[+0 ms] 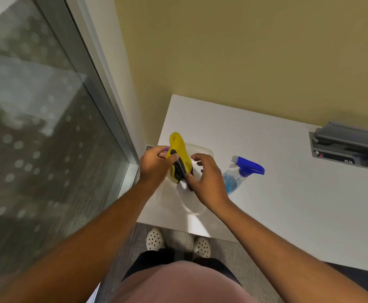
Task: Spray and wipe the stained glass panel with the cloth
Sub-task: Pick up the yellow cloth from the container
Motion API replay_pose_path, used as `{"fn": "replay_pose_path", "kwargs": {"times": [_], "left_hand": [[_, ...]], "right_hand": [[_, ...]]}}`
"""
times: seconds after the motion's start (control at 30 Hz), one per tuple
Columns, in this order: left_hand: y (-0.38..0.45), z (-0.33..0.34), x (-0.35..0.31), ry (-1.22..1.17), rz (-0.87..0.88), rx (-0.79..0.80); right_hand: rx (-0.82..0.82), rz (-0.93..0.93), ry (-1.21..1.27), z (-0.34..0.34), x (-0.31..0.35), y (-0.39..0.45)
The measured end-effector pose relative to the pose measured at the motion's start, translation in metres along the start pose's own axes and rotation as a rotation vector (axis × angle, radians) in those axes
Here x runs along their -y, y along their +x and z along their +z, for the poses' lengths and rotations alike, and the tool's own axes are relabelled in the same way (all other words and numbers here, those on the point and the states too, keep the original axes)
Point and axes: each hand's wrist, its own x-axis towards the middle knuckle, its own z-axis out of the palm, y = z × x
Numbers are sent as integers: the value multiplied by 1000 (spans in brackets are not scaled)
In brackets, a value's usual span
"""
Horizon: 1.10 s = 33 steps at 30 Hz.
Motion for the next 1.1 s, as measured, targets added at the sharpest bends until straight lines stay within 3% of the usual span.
{"fn": "replay_pose_path", "kwargs": {"times": [0.13,0.33,0.5,0.6,0.67,0.7,0.77,0.8,0.83,0.87,0.9,0.93,0.97,1.0,1.03,1.1], "left_hand": [[-14,-2,-29,-232,15,171],[-39,-21,-62,-405,60,328],[-69,-16,-61,-367,22,257],[-91,-7,-49,-363,7,225],[-109,-1,-37,-369,-7,147],[-118,0,-30,-375,-27,83],[-138,-4,-19,-429,-101,-40],[-148,-9,-14,-487,-158,-99],[-162,-16,-9,-556,-218,-167],[-174,-23,-6,-626,-267,-212],[-187,-30,-3,-700,-302,-244],[-204,-37,-1,-779,-325,-287],[-220,-44,0,-852,-337,-330],[-237,-51,0,-899,-342,-368],[-254,-56,0,-935,-330,-395],[-287,-65,-1,-971,-275,-422]], "right_hand": [[6,-10,-6,-3,12,6],[23,-36,344,-17,43,-3],[101,135,553,-21,63,3],[202,366,602,-24,67,-3],[332,418,685,-35,63,-7],[298,409,721,-36,61,-11],[178,328,436,-37,53,-6],[40,531,217,-33,68,-2],[17,643,22,-34,76,-4],[289,690,230,-46,80,-7],[694,585,516,-59,71,-3],[860,587,722,-67,70,2],[928,655,852,-64,70,-7],[897,637,858,-57,70,-6],[995,622,865,-46,61,-11],[1032,671,821,-25,71,-31]]}}
